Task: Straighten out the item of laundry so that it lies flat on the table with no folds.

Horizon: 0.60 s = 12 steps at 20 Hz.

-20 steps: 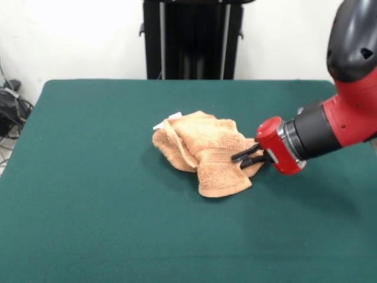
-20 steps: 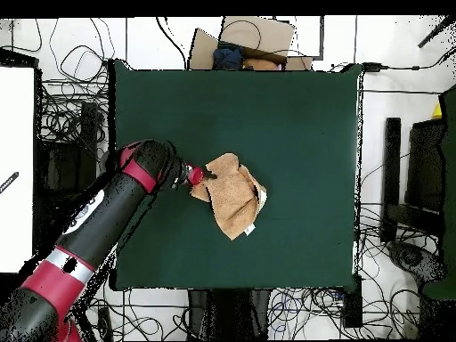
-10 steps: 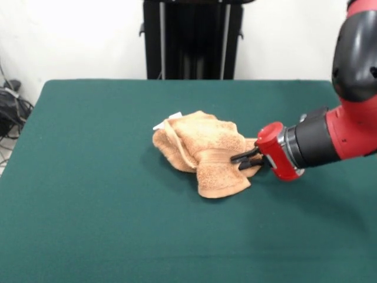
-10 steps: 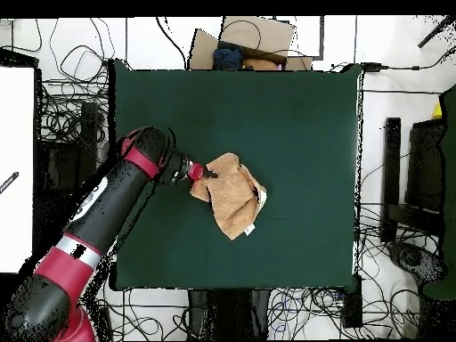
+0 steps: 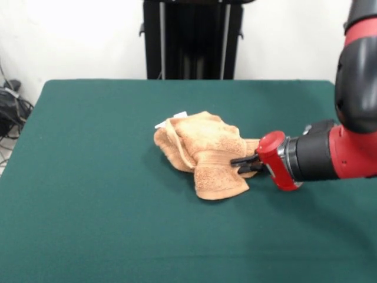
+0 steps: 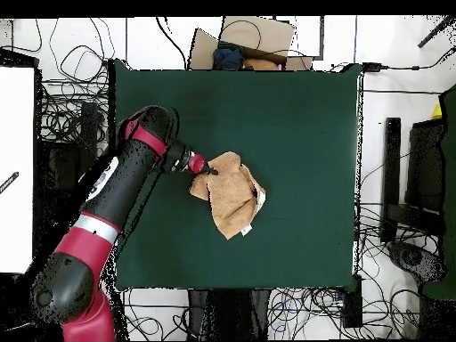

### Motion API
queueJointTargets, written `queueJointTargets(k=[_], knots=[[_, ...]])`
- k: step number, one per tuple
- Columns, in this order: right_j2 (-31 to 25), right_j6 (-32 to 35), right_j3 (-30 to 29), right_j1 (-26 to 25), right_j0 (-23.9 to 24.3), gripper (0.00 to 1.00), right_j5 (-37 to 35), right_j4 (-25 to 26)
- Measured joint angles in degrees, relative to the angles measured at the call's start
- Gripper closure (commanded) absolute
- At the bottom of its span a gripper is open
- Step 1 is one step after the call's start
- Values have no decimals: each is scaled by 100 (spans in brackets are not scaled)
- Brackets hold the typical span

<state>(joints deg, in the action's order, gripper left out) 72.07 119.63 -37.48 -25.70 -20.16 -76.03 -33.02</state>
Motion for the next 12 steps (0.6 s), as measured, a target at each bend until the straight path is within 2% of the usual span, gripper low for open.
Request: queueJointTargets(k=[12], knots=[[576,682,1311,-275,724,100,-1296,-448]])
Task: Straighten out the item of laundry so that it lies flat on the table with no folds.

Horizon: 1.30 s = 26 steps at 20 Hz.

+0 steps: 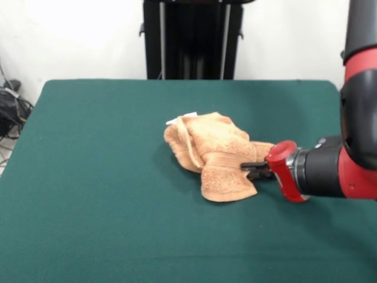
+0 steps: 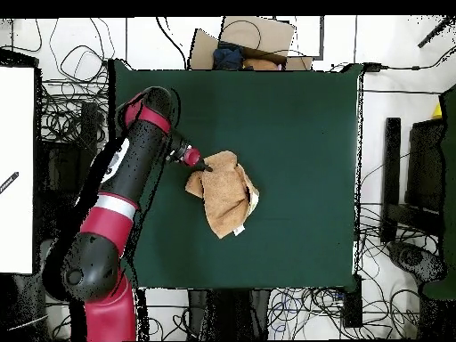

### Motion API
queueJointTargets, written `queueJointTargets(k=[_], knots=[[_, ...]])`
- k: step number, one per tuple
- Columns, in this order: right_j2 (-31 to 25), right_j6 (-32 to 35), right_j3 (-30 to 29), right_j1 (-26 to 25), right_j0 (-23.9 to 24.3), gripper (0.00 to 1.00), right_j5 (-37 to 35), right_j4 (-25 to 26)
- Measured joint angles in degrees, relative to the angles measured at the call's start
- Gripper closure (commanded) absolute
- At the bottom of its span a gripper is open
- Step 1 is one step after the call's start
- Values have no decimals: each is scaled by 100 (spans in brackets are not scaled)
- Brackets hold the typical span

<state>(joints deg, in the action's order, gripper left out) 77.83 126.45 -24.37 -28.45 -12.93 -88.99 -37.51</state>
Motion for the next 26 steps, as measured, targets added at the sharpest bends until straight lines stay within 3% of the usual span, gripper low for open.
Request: queueJointTargets(k=[12,26], knots=[[999,567,1198,-145,662,100,-917,-1162],[2379,638,1544,-155,959,100,-1233,-2887]])
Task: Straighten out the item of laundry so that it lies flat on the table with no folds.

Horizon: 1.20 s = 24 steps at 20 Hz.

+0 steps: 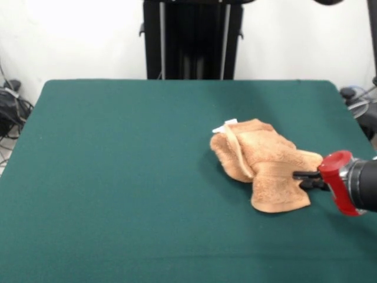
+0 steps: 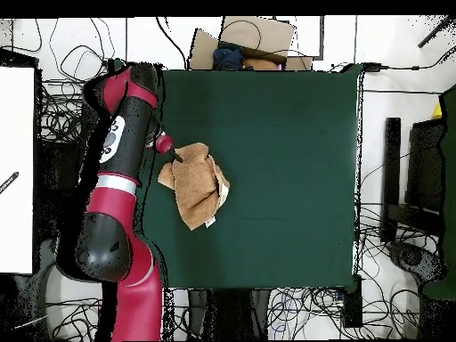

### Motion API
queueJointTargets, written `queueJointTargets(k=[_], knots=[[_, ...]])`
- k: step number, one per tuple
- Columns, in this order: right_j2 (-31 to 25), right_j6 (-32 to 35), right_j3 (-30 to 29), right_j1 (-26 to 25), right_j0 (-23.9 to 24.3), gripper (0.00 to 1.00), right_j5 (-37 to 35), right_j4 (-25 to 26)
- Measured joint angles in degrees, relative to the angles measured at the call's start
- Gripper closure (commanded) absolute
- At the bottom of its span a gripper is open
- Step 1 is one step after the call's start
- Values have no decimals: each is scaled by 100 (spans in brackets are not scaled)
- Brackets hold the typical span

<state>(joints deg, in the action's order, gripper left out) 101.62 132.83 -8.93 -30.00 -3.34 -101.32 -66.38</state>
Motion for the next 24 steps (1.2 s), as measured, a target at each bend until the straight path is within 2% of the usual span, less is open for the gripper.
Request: queueJointTargets(k=[7,24], knots=[[619,0,3,0,14,100,-64,-633],[1757,0,7,-3,71,100,-266,-1630]])
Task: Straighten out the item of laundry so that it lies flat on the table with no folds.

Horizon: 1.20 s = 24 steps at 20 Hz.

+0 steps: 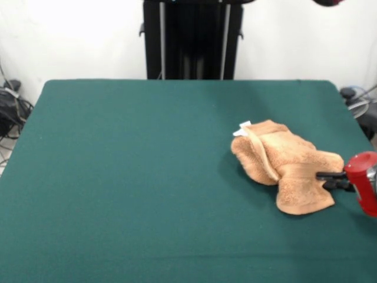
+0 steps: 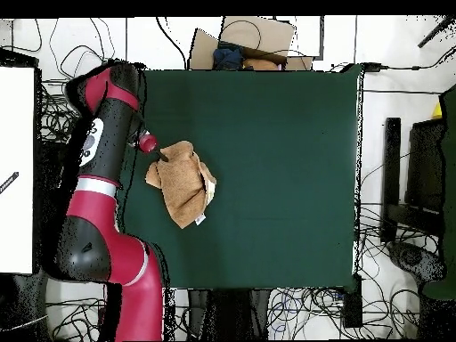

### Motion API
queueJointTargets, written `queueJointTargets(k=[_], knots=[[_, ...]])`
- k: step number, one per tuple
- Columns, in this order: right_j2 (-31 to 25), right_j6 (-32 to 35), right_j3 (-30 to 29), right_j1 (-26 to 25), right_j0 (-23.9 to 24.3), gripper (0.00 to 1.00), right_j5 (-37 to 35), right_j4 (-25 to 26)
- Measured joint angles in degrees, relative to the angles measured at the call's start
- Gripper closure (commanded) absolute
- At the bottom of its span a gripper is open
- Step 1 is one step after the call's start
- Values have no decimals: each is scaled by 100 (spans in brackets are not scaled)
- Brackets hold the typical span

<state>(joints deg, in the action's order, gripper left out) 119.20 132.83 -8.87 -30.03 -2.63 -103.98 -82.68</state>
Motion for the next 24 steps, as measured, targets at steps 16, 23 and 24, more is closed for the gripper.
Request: queueJointTargets(k=[16,23,24], knots=[[788,0,-42,3,86,100,-279,-1010],[982,5,-53,2,90,100,-325,-1251],[996,5,-57,2,90,100,-325,-1272]])
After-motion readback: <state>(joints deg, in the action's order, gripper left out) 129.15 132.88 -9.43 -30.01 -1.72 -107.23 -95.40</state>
